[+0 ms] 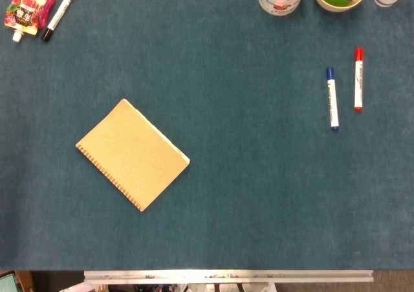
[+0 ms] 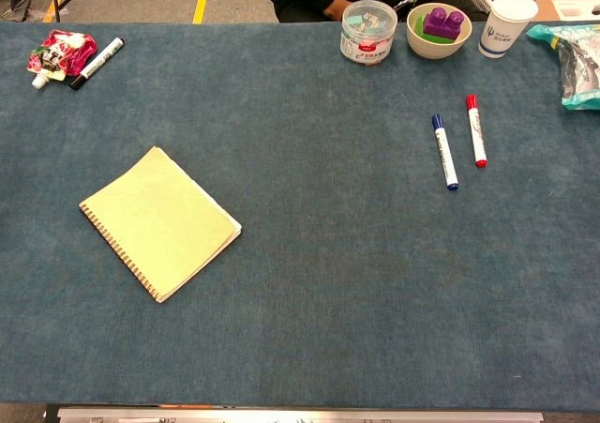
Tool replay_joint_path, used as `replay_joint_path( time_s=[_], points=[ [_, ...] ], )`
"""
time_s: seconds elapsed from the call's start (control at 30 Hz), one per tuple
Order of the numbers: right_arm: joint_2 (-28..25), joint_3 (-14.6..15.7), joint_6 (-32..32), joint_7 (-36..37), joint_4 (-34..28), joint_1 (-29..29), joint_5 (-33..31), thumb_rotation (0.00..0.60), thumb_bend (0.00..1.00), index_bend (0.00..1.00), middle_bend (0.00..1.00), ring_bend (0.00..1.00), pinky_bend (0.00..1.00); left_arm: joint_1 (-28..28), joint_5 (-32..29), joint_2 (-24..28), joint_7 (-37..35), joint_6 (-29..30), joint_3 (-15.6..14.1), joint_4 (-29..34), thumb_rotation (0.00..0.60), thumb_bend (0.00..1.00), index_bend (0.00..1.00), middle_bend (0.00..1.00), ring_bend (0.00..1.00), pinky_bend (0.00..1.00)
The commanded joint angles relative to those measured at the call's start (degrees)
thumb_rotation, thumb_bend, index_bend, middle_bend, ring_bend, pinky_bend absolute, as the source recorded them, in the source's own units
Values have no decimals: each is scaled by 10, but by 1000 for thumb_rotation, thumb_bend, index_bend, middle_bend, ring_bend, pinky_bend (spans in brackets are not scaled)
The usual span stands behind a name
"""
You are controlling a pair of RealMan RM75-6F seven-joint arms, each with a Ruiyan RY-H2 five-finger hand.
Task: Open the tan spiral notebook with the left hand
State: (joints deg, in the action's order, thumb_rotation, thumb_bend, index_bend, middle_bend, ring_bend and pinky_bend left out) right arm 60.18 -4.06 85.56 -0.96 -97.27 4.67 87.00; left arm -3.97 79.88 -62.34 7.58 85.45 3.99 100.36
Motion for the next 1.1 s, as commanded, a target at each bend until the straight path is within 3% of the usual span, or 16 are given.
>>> replay_joint_path(
  time_s=[0.03, 0.5, 0.8, 0.93, 1.0, 1.1],
  points=[
    [0, 0, 0, 0, 0, 0, 0, 600, 226, 238, 249, 147, 265, 0, 0, 0, 0, 0, 0, 0, 600, 439, 66, 82, 60, 0],
    [1, -7, 13, 3, 3, -3, -2, 600, 226, 238, 249, 147, 265, -11, 37, 20, -35, -20, -12, -6, 600, 439, 66, 80, 60, 0],
    [2, -12, 21, -1, 3, -3, 0, 600, 226, 238, 249, 147, 265, -49, 114, 59, -90, -78, -43, -8, 600, 434, 66, 80, 60, 0],
    [1, -12, 20, -1, 2, -3, -1, 600, 226, 238, 249, 147, 265, -72, 147, 67, -105, -103, -52, -11, 593, 386, 66, 80, 60, 0],
    [0, -12, 20, -2, 1, -3, -1, 600, 226, 238, 249, 147, 265, -84, 160, 71, -108, -118, -57, -12, 547, 362, 67, 80, 60, 0],
    [0, -12, 19, -3, 0, -3, -1, 600, 226, 238, 249, 147, 265, -104, 179, 75, -113, -140, -61, -11, 344, 312, 73, 81, 60, 0]
  ],
)
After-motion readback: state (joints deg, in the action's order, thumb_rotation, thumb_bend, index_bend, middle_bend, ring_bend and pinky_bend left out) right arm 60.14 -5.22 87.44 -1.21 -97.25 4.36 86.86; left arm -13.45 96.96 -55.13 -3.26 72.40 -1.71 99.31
